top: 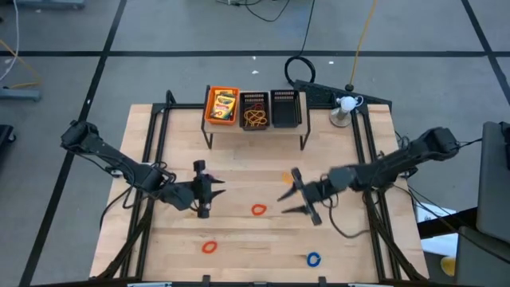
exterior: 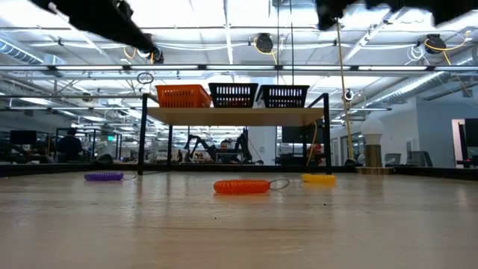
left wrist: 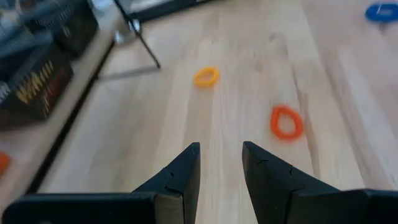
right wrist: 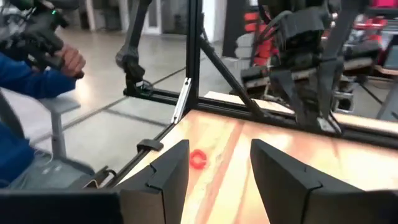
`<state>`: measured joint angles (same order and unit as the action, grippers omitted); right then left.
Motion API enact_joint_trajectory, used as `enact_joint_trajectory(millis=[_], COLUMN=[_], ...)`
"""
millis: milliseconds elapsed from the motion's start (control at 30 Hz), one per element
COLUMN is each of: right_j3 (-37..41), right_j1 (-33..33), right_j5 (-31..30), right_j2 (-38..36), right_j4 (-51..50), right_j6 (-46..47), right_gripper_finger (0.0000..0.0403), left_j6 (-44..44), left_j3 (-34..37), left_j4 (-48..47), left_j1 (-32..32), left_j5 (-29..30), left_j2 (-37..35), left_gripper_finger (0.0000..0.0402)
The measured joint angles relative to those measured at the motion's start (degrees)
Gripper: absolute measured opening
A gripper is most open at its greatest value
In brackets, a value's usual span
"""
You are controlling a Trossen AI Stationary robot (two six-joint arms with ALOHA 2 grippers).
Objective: Pick & Place Office Desk Supplies
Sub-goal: Put the purple spring keychain into the right black basket on the shelf
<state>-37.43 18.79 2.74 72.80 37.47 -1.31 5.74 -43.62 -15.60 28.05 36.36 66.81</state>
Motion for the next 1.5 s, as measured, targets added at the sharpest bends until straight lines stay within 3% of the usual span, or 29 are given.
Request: enact_joint_trajectory(millis=[233, 433, 767, 1500], right_j3=[11.0, 10.4, 8.0, 8.1], right_j1=[10.1, 13.4, 13.1, 13.1], right_j5=[-19.1, -26.7, -26.7, -26.7], right_j2=[8.7, 19.4, 30.3, 31.2], right_j4=[18.8, 26.4, 38.4, 37.5], right_j6=[7.5, 8.3, 6.9, 10.9], right_gripper_finger=[0.016, 0.016, 0.016, 0.016], left_j6=[12.4, 20.7, 23.0, 15.5], left_j3=[0.0, 0.0, 0.0, 0.0], left_j4=[-12.1, -19.6, -21.6, -14.8], left_j1=[0.2, -0.6, -7.9, -15.6], left_j5=[-2.3, -3.6, -10.0, -15.3], left_j2=[1.5, 4.2, 10.8, 22.6], left_gripper_finger=[0.0118, 0.0118, 0.0118, 0.0118])
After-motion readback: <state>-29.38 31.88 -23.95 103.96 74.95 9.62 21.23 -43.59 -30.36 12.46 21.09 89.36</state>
